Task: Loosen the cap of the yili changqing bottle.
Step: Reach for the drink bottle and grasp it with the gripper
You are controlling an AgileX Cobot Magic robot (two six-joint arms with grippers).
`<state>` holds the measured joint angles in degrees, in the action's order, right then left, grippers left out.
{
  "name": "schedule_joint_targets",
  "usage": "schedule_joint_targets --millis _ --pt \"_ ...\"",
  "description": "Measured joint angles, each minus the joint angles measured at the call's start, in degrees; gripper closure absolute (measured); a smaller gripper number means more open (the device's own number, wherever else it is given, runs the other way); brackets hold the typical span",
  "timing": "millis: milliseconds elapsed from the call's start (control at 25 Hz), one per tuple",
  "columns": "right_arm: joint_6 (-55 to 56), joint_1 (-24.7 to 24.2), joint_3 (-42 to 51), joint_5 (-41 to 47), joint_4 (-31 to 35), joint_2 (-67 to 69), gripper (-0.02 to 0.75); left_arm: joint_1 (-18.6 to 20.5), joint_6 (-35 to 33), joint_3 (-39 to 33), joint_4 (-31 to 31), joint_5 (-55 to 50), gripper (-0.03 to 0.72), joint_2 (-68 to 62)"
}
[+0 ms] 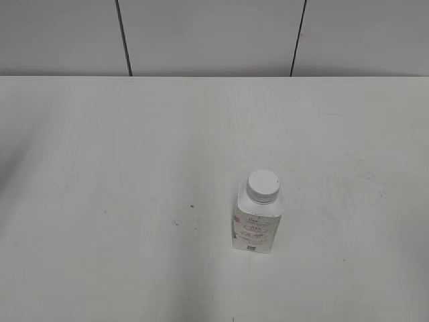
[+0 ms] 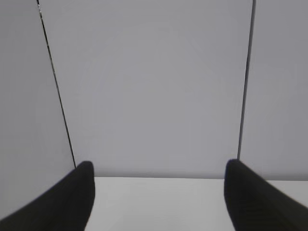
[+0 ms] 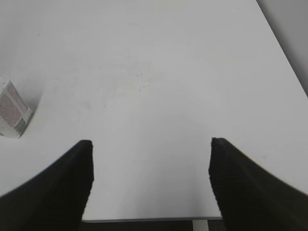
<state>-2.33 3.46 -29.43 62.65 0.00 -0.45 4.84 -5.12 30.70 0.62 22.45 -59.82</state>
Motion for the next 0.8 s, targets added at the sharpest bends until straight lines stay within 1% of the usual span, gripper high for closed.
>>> schedule_joint_targets --millis 320,480,560,640,800 --pt "0.0 0.0 0.0 0.0 0.0 0.0 0.150 0.0 0.0 0.0 1.5 8.1 0.179 -11.3" --pt "0.0 0.0 0.0 0.0 0.0 0.0 0.150 0.0 0.0 0.0 3.8 12.7 0.179 -16.3" --pt "0.0 0.0 0.0 0.0 0.0 0.0 0.150 0.0 0.0 0.0 6.6 13.8 0.180 -18.4" --pt "0.0 0.0 0.0 0.0 0.0 0.0 0.150 0.0 1.1 0.0 11.2 14.4 0.195 -20.9" --pt "0.0 0.0 0.0 0.0 0.0 0.0 0.150 0.4 7.0 0.0 21.7 18.3 0.233 -25.9"
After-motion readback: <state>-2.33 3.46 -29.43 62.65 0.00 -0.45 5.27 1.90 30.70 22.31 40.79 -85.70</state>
